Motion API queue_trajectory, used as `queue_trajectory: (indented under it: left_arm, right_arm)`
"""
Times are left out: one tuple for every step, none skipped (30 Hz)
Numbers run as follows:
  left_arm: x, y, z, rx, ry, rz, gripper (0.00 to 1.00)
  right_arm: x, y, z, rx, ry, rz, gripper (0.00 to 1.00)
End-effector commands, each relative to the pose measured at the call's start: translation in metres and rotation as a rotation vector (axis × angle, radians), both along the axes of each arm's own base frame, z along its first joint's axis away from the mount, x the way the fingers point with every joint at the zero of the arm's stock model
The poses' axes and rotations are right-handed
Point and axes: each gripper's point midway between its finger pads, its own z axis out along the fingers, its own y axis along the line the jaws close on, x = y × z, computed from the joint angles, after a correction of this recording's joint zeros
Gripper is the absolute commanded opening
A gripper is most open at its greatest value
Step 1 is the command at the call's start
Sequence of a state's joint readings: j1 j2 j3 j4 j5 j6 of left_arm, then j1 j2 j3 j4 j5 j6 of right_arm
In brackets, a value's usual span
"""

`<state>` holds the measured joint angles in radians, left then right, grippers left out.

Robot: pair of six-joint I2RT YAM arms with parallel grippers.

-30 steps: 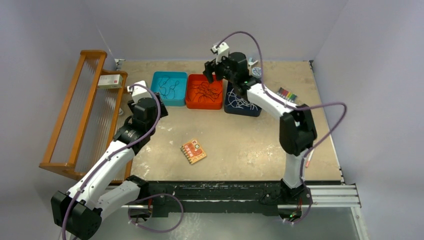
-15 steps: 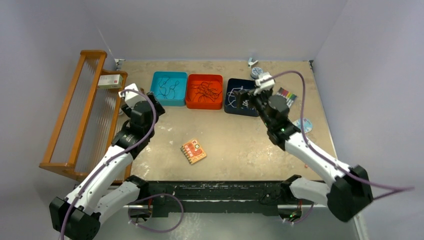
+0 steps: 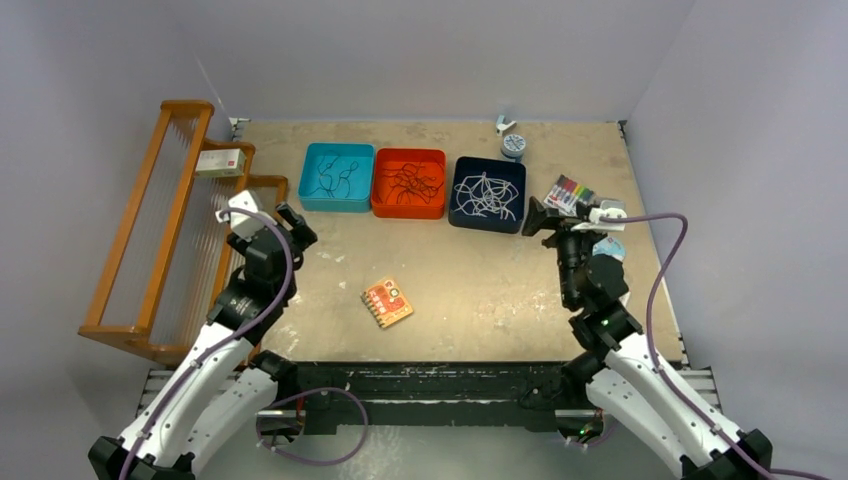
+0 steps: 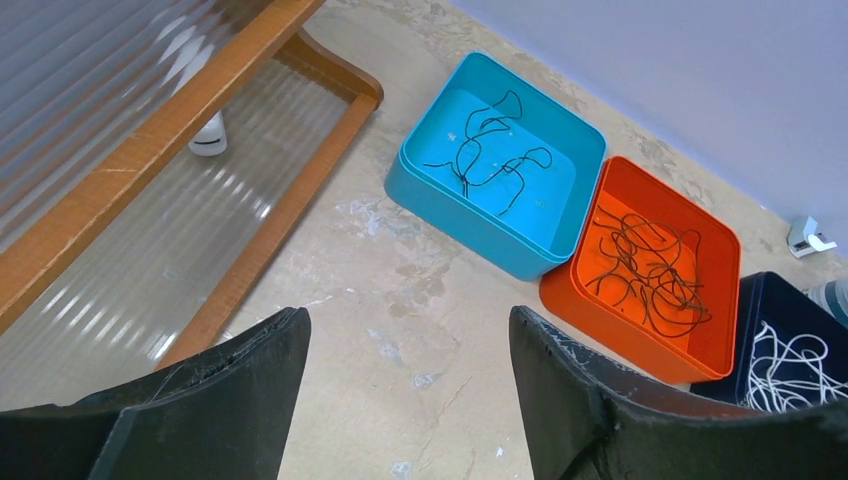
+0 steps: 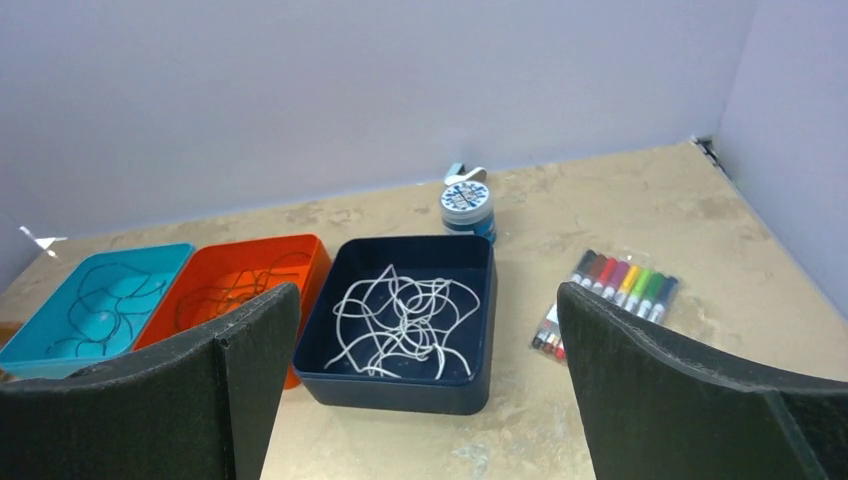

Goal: Untangle the cables

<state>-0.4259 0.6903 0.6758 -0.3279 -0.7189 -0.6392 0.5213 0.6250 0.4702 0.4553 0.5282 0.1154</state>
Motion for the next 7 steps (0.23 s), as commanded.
queue_trajectory:
  left_arm:
    - [-0.0042,0.0086,0.0002,-0.018,-0.018,0.052,0.72]
    - [-0.0041,0.0091,0.0004,-0.021,-0.023,0.056,0.72]
    - [-0.0039,0.0093,0.0002,-0.023,-0.026,0.058,0.72]
    - [-0.0035,0.0092,0.0006,-0.025,-0.031,0.059,0.72]
    - [-0.0035,0.0096,0.0017,-0.029,-0.038,0.061,0.73]
    - [-0.0037,0.0106,0.0023,-0.035,-0.049,0.069,0.74]
    - [-0.0039,0.0113,0.0026,-0.042,-0.06,0.074,0.75]
  right_arm:
    - [0.0019,-0.0163,0.0098,0.103,-0.05,-0.102,0.99]
    - [0.0025,-0.0163,0.0124,0.098,-0.057,-0.103,0.99]
    - [0.0032,-0.0166,0.015,0.09,-0.065,-0.106,0.99]
    - [0.0041,-0.0171,0.0161,0.078,-0.067,-0.11,0.99]
    - [0.0045,-0.0172,0.0176,0.071,-0.073,-0.113,0.99]
    - [0.0049,-0.018,0.0172,0.065,-0.078,-0.118,0.99]
    - [0.0051,-0.0196,0.0182,0.067,-0.085,-0.128,0.99]
